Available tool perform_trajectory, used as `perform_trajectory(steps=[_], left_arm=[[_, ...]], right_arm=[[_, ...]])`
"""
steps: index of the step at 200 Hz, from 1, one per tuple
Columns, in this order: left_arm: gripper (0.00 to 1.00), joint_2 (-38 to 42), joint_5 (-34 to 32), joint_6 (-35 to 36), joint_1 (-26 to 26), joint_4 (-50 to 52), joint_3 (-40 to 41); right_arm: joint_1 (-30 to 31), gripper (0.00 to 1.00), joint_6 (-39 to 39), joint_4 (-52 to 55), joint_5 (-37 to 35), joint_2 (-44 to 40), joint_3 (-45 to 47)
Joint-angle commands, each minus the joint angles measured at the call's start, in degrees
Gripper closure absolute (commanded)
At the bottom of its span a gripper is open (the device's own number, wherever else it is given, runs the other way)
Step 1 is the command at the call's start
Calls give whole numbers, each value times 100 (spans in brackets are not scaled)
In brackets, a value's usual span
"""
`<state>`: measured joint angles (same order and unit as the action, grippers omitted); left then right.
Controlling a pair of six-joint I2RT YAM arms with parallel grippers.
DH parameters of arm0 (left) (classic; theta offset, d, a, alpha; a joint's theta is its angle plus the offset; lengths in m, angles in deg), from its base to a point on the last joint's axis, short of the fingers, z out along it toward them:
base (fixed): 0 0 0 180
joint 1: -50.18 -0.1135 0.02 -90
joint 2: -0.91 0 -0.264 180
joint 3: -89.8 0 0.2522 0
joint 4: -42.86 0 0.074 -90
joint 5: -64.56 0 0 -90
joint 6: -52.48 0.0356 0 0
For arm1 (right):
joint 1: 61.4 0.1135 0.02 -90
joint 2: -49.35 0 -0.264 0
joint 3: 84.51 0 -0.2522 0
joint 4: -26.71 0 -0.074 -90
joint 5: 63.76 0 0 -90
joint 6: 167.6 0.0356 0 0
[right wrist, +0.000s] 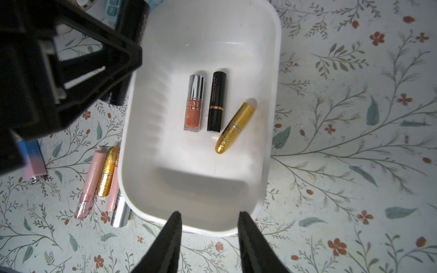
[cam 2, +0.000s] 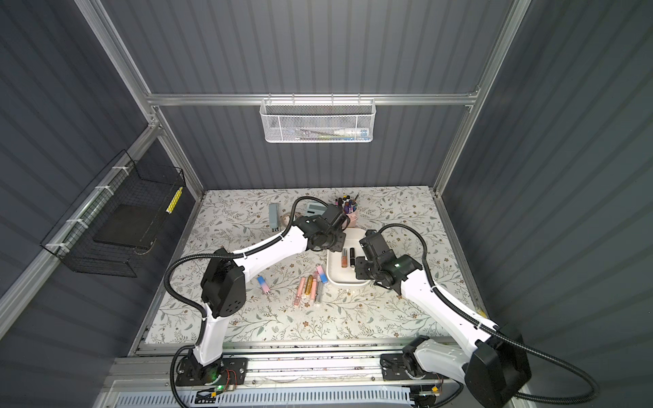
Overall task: Put the lipstick into the storage box
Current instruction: Place the lipstick in the storage box.
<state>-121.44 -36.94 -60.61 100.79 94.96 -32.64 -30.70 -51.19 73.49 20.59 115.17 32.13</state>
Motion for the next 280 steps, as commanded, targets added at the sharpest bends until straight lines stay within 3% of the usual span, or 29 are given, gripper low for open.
perform_trajectory(steps=[1,280], left_arm=[[84,-277,105,90,57,275,-299],[79,-1051,265,-201,87,6,-218]], right_arm=[[-67,57,-119,164,-88,-131,100],[-306,56,-216,56,74,-474,355]])
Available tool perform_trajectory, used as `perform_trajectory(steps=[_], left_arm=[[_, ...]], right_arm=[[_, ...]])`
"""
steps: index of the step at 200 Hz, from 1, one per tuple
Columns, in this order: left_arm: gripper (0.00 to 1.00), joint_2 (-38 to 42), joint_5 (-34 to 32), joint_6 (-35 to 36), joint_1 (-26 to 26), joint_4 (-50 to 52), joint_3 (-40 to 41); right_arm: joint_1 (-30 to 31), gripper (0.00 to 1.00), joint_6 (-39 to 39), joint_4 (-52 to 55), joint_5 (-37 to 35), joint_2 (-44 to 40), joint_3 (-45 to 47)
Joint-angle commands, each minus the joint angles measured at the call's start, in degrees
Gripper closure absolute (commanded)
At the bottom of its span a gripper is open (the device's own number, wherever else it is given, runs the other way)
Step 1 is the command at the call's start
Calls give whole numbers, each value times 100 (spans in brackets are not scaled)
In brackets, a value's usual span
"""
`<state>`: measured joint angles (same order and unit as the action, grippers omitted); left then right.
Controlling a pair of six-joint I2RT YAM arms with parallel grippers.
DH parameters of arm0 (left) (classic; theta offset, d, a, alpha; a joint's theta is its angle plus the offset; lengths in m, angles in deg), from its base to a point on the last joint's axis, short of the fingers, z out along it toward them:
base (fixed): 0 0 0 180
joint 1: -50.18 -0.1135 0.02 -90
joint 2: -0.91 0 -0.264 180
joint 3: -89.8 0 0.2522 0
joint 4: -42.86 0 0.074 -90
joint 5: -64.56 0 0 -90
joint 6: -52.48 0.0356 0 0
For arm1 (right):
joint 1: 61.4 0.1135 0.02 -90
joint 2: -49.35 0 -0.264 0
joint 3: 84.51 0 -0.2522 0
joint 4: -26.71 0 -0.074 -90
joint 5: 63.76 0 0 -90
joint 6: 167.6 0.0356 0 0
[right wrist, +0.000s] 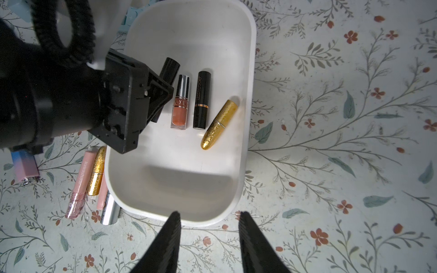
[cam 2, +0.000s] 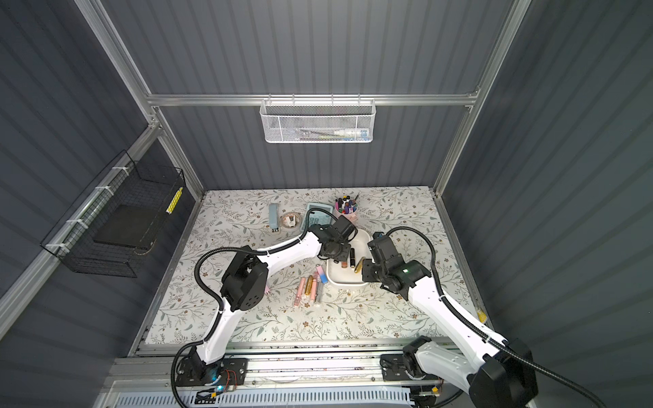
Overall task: Put the lipstick into the storage box
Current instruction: Place the lipstick in the storage box.
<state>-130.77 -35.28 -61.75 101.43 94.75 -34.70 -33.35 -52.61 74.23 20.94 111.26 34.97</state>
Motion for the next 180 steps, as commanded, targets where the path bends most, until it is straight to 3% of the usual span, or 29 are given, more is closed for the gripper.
perform_trajectory(steps=[1,180], left_arm=[[79,-120,98,-89,21,28,-11],[71,-174,89,-113,26,-50,61]], right_arm=[[-48,56,-74,-23,43,-83,71],[-101,54,-87,-45,66,-109,141]])
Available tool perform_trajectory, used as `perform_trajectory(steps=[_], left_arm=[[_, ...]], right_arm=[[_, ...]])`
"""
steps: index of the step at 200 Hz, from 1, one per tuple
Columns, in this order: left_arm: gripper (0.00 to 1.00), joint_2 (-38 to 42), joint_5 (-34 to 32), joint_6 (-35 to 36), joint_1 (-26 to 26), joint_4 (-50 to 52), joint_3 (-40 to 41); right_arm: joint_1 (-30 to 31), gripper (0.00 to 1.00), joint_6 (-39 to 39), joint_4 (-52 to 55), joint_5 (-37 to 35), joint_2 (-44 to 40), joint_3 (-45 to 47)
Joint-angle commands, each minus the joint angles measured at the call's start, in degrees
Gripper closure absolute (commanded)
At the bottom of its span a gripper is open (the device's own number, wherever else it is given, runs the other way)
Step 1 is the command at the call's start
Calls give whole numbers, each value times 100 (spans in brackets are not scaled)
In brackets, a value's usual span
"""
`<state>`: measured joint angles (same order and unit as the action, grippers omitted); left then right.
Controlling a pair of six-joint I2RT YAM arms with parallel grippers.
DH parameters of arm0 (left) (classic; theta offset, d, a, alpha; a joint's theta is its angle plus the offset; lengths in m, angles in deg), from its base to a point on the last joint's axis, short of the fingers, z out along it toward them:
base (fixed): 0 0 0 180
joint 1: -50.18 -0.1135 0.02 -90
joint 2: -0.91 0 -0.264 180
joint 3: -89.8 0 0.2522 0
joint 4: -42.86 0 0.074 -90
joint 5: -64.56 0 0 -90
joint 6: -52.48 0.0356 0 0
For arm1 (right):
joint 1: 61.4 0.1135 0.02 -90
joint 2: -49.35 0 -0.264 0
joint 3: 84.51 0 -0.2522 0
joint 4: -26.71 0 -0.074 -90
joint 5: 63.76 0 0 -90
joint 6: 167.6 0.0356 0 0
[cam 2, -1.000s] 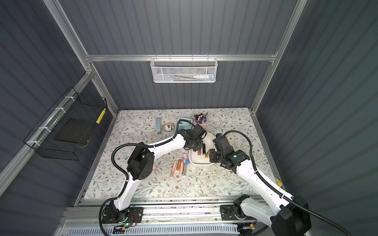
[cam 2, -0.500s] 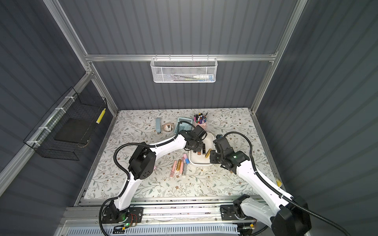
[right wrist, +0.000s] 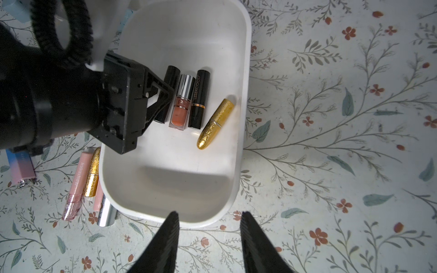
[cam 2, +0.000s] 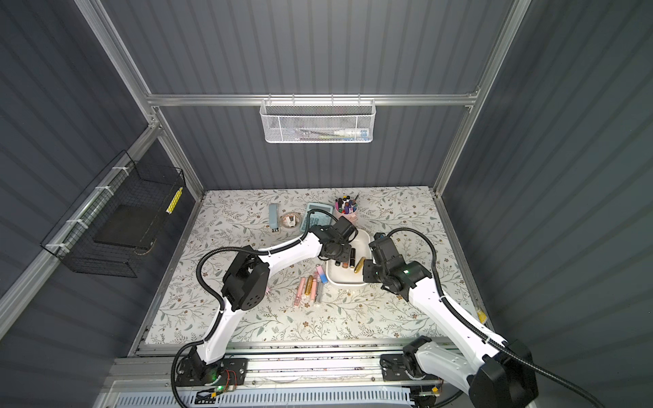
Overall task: Put the lipstick into the storage box
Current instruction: Place the lipstick in the storage box.
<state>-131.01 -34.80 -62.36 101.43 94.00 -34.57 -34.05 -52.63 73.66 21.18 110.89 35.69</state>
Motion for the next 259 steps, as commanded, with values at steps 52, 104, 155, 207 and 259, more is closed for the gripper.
perform_trajectory(steps=[52,104,155,207,259], left_arm=[[72,202,29,-74,51,-20,126],[41,1681,2,-126,64,-641,988],[0,3675,-503,-40,69,-1339,2708],[0,5394,-1484,-154,70,-886,4449],[0,6997,-2167,-527,60,-521,5779]], right_arm=[[-32,54,-89,35,151,-56,28],[-32,54,-63,304,203,-109,-236],[32,52,33,378,675,-64,-462],[738,49,192,429,345,537,-922],[1692,52,459,442,55,1644,-1650]])
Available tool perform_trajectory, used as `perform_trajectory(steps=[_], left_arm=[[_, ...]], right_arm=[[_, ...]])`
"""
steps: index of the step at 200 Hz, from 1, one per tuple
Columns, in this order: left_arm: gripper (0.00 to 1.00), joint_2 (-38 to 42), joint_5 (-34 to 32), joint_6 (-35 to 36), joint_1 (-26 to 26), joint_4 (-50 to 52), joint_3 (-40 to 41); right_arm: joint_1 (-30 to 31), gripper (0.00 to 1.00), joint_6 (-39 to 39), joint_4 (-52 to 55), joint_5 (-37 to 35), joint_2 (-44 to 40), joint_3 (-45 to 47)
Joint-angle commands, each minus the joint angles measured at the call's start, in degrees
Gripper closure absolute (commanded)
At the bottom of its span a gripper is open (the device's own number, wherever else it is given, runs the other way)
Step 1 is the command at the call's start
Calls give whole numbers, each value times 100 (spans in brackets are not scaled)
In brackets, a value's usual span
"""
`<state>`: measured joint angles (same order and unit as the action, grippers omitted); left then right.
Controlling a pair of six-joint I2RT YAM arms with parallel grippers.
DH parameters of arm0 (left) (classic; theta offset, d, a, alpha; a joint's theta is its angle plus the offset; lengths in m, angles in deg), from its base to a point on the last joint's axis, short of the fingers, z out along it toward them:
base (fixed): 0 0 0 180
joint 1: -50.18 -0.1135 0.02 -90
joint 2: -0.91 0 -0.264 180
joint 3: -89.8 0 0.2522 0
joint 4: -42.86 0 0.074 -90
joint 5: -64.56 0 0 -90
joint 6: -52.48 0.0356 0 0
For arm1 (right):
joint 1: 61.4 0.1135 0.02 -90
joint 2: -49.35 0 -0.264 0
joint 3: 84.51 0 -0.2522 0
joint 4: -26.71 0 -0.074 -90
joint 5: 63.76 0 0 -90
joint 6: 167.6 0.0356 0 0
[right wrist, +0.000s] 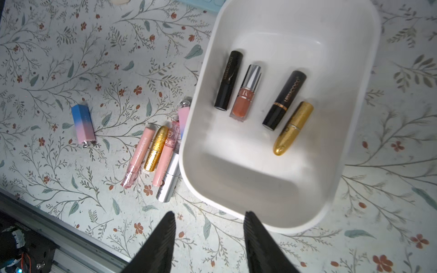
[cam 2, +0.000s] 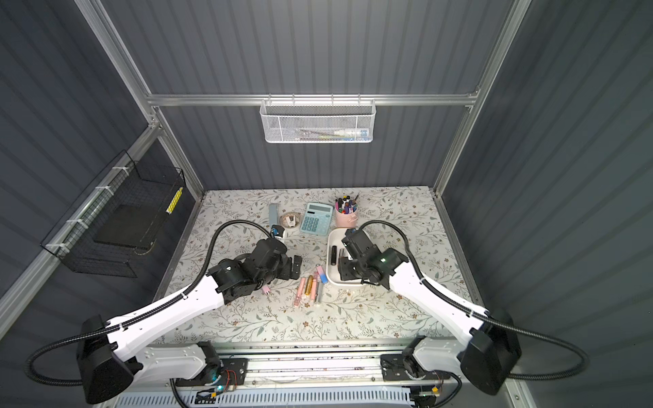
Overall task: Put the lipstick into the storage box
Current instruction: Place the lipstick in the storage box, then pick up the lipstick at the center of the board.
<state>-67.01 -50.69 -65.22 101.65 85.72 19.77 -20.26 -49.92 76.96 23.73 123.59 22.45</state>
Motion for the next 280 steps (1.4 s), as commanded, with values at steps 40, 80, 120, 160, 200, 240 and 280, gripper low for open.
perform_trajectory(steps=[40,80,120,160,200,240,280], left_arm=[[0,1162,-1106,-577,39,700,772],[0,1174,-1389,-651,24,886,767],[0,1061,-1308,-621,-230,813,801],[0,790,136,-312,-986,404,845],[0,773,843,-185,-1185,99,915],[0,621,1226,-136,-1439,52,959],[0,618,1940,-156,-2094,-89,1303]], right_arm=[[842,54,398,164,-268,1380,-962],[1209,56,540,236,-294,2219,-1526],[1274,55,640,138,-64,2744,-1788],[1317,56,668,195,23,3144,-1997],[1315,56,673,214,24,3337,-2051],[1311,56,677,165,96,3485,-2061],[1313,56,669,102,142,3575,-2060]])
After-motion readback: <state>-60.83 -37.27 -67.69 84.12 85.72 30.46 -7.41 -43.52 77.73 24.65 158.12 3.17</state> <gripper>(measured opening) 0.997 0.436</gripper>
